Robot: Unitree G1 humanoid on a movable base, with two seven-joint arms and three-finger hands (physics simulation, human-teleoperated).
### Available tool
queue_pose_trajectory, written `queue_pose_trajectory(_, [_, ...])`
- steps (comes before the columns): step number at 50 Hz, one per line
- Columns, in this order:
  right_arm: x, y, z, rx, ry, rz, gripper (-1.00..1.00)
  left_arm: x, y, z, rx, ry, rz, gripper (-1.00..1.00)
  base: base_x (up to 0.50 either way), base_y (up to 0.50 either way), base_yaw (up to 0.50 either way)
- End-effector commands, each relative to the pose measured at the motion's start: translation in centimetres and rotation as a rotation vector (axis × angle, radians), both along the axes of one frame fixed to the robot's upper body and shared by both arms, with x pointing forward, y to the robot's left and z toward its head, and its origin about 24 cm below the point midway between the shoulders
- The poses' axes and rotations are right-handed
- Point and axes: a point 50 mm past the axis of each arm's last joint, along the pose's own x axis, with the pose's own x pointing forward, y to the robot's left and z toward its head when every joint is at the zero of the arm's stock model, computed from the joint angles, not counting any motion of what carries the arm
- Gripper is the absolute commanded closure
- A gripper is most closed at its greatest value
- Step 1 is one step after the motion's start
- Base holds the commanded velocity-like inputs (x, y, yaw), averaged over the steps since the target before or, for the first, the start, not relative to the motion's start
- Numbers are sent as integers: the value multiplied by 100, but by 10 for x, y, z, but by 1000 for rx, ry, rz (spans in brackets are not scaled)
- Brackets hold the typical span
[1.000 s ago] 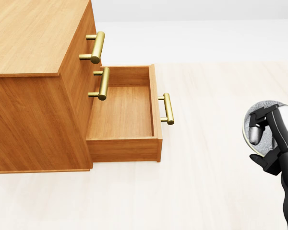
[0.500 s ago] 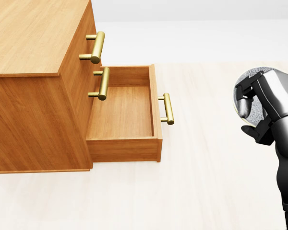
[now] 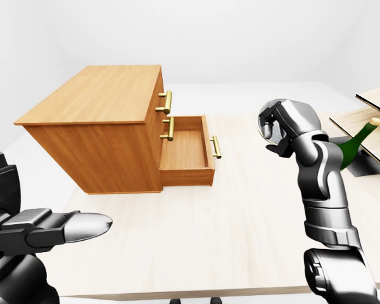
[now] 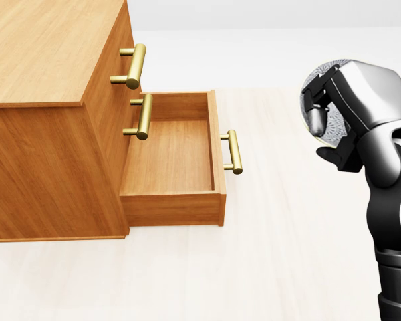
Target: Put the bowl on top of the cabinet.
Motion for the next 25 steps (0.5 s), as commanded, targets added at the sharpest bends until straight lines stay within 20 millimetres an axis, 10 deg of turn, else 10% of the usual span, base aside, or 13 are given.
queue_pose_trajectory(1, [4, 13, 18, -29, -31, 28, 100, 0, 1, 1, -3, -4, 0, -100, 0, 0, 0])
queue_pose_trajectory(25, [24, 55, 54, 1, -44, 168, 100, -2, 2, 2, -11, -15, -2, -100, 0, 0, 0])
